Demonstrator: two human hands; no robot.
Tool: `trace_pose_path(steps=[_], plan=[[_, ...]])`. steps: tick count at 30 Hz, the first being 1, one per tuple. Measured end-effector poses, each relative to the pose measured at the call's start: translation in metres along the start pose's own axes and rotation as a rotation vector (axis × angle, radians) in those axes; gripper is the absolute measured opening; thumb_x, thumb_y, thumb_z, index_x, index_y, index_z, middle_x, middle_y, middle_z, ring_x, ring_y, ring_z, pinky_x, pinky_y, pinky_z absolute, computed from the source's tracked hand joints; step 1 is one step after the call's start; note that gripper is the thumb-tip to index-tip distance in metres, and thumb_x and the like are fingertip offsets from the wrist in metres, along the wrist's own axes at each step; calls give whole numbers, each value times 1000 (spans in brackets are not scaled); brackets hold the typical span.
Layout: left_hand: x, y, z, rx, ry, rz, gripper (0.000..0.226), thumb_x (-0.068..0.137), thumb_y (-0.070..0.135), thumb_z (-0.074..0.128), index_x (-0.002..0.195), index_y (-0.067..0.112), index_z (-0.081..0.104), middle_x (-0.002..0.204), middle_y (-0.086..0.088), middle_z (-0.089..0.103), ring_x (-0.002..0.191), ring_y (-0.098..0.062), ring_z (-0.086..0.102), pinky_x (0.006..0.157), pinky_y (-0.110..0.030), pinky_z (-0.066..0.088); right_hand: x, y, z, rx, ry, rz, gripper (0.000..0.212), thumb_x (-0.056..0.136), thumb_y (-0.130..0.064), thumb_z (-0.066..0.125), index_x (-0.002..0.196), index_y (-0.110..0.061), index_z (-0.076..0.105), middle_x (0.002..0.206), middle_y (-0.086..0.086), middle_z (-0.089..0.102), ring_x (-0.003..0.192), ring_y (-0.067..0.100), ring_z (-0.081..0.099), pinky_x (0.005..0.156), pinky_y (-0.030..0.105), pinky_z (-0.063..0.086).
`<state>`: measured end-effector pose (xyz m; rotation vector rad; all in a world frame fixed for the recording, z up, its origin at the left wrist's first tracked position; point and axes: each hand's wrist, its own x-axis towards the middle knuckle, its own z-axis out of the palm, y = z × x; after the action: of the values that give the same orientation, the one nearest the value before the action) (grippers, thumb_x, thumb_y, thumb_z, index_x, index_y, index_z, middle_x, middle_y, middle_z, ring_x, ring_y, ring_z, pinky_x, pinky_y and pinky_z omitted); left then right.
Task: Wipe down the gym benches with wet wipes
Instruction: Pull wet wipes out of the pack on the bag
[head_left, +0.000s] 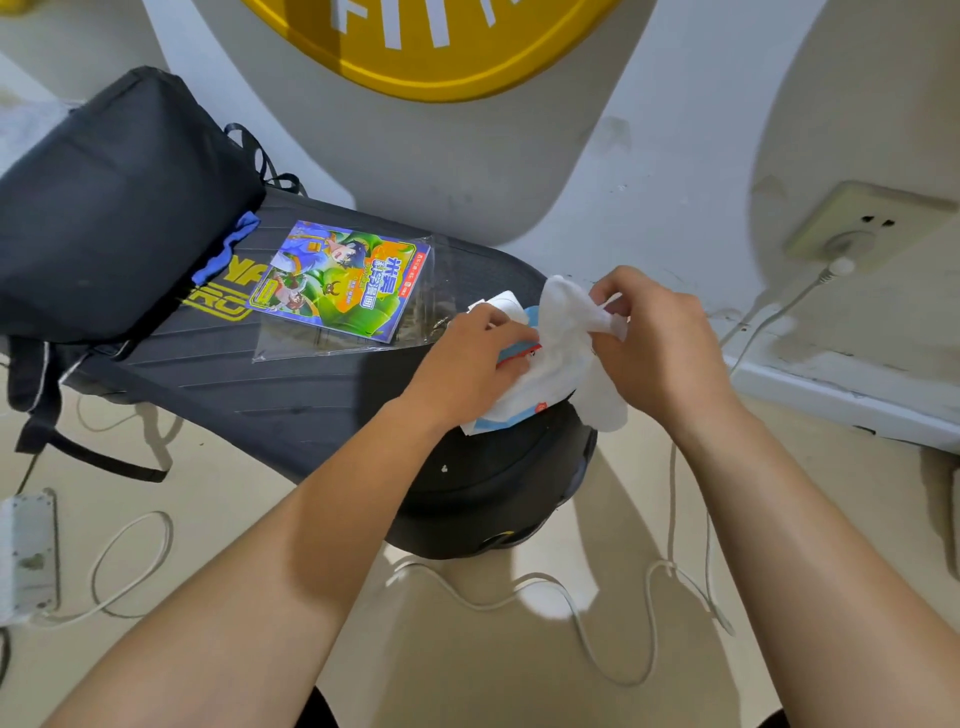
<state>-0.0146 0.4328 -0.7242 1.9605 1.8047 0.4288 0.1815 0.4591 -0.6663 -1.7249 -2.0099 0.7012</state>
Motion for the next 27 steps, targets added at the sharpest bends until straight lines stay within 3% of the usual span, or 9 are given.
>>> trace_pose_path(steps=[4,8,13,17,21,27], plan=[[-5,-2,-1,21,-9,42,29,99,31,60,127,31,68,136,1,49,119,-16,50,97,-22,34,3,0,5,163,-24,12,24,89,-15,56,101,-33,66,91,-14,66,83,17,60,68,32,50],[-4,-4,5,75,-1,50,29,100,32,59,127,33,68,140,2,49,122,-18,48,102,-33,42,3,6,9,225,-34,-7,18,88,-17,63,89,-34,70,91,-18,69,69,2,57,63,24,42],[-2,-1,9,76,65,14,23,96,33,64,117,31,74,132,4,55,114,-18,52,96,-38,48,3,7,7,206,-1,21,24,89,-15,62,87,-38,67,91,-16,69,84,14,62,75,29,48],[-1,0,10,88,78,-3,14,96,34,63,104,29,74,126,7,56,110,-20,50,89,-41,50,2,7,7,153,-5,18,25,88,-12,60,85,-35,68,86,-14,67,86,17,61,74,31,50],[2,5,9,135,71,-15,18,100,36,55,110,29,69,128,5,53,116,-21,47,84,-35,49,2,8,7,119,-11,41,26,88,-10,57,88,-32,70,83,-13,66,89,20,63,75,34,53],[7,10,10,205,71,-21,14,102,32,53,110,27,64,127,0,52,114,-22,49,76,-30,43,3,11,7,110,44,20,30,85,-8,56,96,-31,72,98,-6,71,95,21,63,83,40,54]])
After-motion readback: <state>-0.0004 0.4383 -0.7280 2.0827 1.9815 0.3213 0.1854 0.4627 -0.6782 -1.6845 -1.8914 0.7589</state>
